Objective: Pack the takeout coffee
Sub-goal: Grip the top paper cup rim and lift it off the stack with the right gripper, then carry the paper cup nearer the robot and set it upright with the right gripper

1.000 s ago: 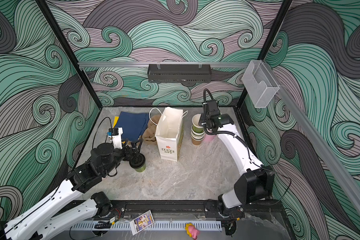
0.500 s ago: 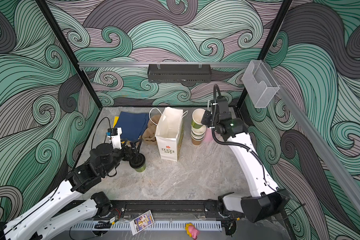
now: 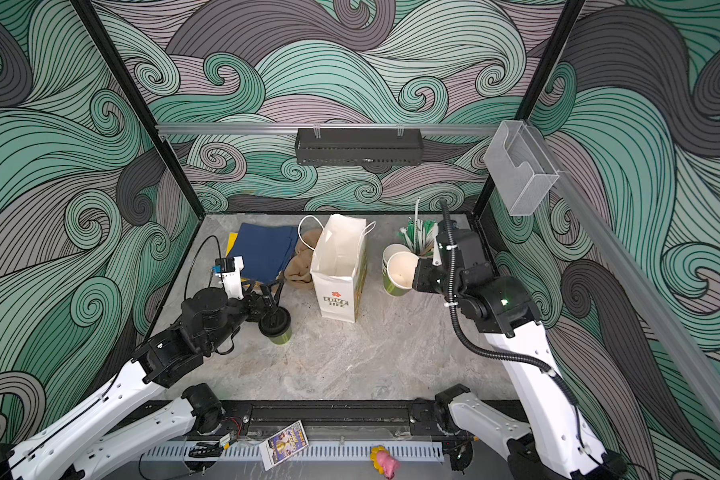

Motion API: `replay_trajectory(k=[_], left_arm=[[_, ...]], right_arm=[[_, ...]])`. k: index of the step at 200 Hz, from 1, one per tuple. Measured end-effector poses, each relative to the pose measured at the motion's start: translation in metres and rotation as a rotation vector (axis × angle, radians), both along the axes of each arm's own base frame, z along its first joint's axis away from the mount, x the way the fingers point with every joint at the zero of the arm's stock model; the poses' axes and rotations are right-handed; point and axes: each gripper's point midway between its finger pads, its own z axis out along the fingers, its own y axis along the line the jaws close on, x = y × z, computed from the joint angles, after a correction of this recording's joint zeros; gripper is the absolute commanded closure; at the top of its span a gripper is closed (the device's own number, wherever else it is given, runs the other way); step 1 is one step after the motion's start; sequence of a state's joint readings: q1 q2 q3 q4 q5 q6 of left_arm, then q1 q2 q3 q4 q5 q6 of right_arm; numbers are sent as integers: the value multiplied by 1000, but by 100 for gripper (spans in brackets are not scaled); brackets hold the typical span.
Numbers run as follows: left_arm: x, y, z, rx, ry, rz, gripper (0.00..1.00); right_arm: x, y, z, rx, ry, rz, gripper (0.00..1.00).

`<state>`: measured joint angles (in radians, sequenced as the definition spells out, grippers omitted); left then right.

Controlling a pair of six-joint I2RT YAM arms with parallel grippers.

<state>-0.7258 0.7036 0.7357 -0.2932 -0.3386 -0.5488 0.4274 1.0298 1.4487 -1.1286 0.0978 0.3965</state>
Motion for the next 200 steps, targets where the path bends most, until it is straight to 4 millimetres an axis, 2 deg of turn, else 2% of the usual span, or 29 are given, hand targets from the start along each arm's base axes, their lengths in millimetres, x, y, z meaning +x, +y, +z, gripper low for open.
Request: replay_trajectory(k=[43, 83, 114, 149, 200], left_arm=[[1, 3, -3, -20, 13, 26, 7], [1, 4, -9, -31, 29, 38, 7], [0, 5, -6, -45, 24, 44, 7], [-1, 7, -9, -50, 25, 53, 7], [0, 7, -16, -48, 39, 57, 7]], right_arm=[[-36, 23, -61, -89, 171, 148, 100], [-64, 47, -102, -112, 255, 273, 100], [-76, 64, -126, -89, 268, 327, 100], [-82, 79, -142, -33, 247, 359, 100], [-79, 108, -169, -22, 237, 413, 100]])
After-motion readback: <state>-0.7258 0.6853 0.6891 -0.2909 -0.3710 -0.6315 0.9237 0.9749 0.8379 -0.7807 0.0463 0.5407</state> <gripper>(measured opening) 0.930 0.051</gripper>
